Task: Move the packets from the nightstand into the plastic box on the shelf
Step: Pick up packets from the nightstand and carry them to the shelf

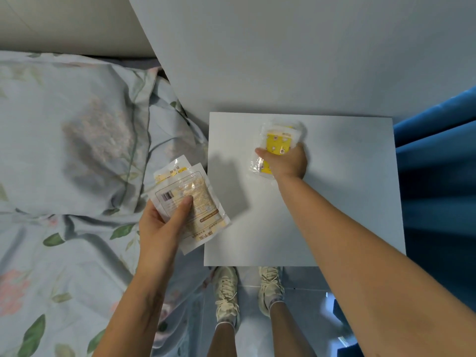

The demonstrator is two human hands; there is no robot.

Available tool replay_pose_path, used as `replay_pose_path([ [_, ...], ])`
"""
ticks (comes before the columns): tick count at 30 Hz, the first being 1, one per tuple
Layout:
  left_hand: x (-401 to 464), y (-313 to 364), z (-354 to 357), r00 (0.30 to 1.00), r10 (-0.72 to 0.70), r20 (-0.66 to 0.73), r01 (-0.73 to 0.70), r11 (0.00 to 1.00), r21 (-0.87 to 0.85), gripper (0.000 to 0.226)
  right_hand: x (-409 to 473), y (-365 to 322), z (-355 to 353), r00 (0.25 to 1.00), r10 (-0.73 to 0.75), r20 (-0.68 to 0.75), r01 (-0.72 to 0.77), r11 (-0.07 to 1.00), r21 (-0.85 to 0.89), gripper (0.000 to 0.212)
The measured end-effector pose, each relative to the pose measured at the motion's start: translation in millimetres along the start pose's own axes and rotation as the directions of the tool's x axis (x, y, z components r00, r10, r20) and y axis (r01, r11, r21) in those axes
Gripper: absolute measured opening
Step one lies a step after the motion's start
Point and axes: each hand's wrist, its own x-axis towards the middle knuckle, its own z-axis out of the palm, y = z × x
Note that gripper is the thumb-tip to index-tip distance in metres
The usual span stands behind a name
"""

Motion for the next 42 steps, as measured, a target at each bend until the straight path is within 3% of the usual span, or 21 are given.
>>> replay_pose_path([
  [3,-5,12,-1,1.000,0.015,0.008,-0.015,1.000,0.027,0.024,-23,13,-22,0.996,0.075,0.051,-0.086,0.963,0.256,0.036],
  [10,-25,76,0,1.000,0.000,0.009,0.000,1.000,0.011,0.015,-108,11,-112,0.942,0.198,0.273,-0.306,0.840,0.448,0.034],
  [15,-79,159,-1,0.999,0.007,0.040,-0.005,0.998,-0.055,0.016,-189,-36,-173,0.923,0.098,0.372,-0.300,0.789,0.536,0.032],
  [19,-133,214,-5,0.999,0.024,0.048,-0.018,0.993,-0.114,0.015,-257,-80,-208,0.853,0.009,0.522,-0.371,0.715,0.593,0.033],
  [25,-208,283,-16,0.996,0.087,-0.035,-0.092,0.973,-0.210,0.015,-337,-129,-258,0.728,-0.286,0.623,-0.211,0.771,0.601,0.040],
  [33,-286,322,-21,0.958,0.160,-0.238,-0.221,0.940,-0.259,0.009,-364,-142,-296,0.656,-0.347,0.670,-0.134,0.821,0.556,0.042],
  [37,-328,317,-7,0.913,0.192,-0.359,-0.291,0.925,-0.245,0.012,-368,-141,-322,0.531,-0.331,0.780,-0.244,0.822,0.515,0.021],
  [40,-363,306,7,0.885,0.166,-0.435,-0.316,0.900,-0.299,0.017,-372,-139,-345,0.414,-0.349,0.841,-0.238,0.850,0.470,0.032],
  [42,-387,300,15,0.867,0.154,-0.474,-0.341,0.877,-0.338,0.029,-379,-139,-358,0.338,-0.365,0.868,-0.145,0.891,0.431,0.037],
])
